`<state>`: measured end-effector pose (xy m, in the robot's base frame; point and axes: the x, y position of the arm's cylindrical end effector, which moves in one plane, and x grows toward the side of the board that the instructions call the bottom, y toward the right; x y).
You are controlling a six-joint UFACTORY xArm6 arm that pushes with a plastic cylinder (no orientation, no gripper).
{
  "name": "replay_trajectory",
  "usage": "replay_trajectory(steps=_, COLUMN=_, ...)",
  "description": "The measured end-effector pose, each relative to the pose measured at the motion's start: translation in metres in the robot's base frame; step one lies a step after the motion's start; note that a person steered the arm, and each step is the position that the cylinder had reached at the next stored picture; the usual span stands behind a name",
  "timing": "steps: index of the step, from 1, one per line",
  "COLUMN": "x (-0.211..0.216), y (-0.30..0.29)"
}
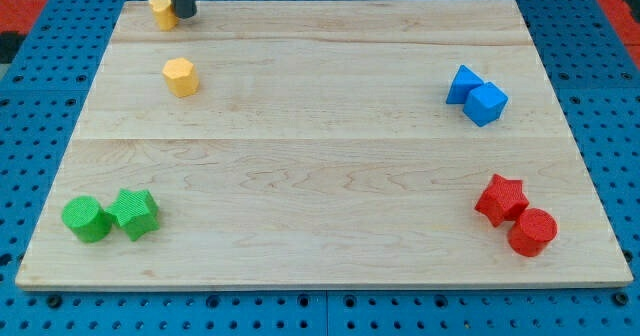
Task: Move the yellow hexagon closer to the yellow heart
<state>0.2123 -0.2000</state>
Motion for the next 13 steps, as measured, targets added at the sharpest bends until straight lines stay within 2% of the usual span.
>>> replay_trajectory(steps=2, x=0.001, y=0.019)
replay_trajectory(steps=4, x=0.061, y=0.111)
replay_trajectory(steps=6, x=0.159, y=0.123)
replay_trajectory(steps=10, x=0.166, y=0.033)
replay_trajectory(steps=13, x=0.125, y=0.034)
